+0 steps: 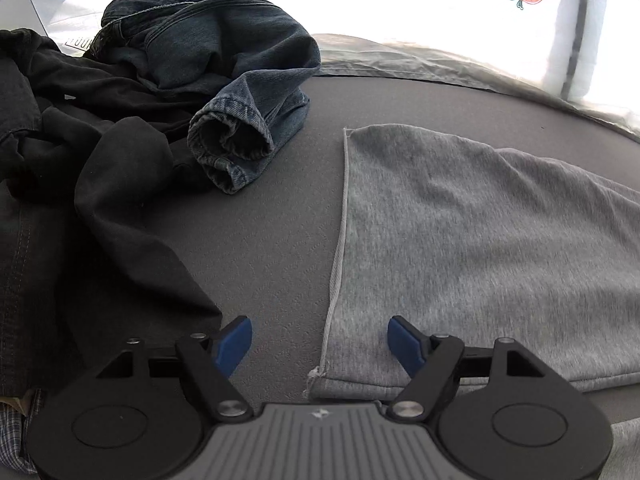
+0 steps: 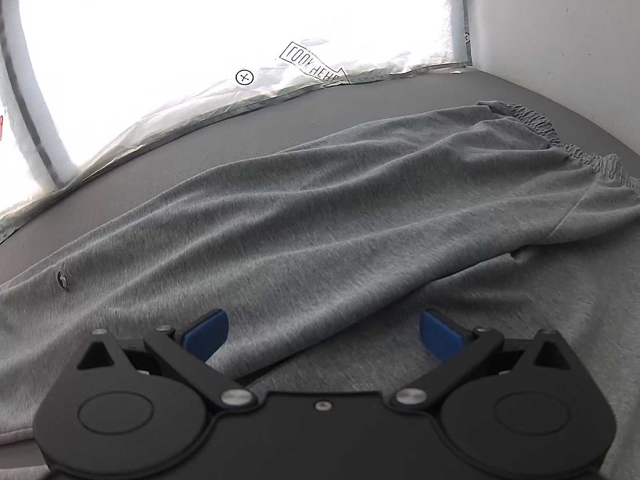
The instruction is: Fold clothes
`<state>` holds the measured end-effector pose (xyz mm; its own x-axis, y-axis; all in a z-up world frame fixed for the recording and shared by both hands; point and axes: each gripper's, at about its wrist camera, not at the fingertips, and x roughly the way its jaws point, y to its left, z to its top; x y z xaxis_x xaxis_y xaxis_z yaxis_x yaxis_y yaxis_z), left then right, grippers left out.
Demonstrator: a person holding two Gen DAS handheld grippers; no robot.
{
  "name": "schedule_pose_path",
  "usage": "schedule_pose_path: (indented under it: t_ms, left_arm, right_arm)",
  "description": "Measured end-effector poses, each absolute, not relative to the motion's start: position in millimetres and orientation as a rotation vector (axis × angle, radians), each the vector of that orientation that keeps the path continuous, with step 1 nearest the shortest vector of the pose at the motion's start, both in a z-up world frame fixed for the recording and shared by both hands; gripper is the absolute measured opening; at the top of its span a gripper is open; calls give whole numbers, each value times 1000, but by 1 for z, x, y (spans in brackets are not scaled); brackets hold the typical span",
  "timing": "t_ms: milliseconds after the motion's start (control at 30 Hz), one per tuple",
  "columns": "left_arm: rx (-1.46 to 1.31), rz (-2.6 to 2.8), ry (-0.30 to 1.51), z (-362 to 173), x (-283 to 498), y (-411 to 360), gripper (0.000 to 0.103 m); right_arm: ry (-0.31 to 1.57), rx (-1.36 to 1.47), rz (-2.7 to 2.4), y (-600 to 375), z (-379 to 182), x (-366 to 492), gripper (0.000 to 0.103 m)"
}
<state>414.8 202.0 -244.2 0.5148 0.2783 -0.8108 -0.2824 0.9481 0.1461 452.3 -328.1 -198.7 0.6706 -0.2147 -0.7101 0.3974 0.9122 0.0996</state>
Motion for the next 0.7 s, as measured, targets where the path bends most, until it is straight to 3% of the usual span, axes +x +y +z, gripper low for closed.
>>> schedule_pose_path:
  t_ms: [333, 700]
  left_arm:
    - [-85, 347, 917, -206, 365, 178, 76]
    - [-194, 394, 976, -214, 281, 99, 76]
  right_arm:
    - [705, 346, -354, -368, -181, 393, 103]
    - [760, 356, -401, -455, -181, 333, 103]
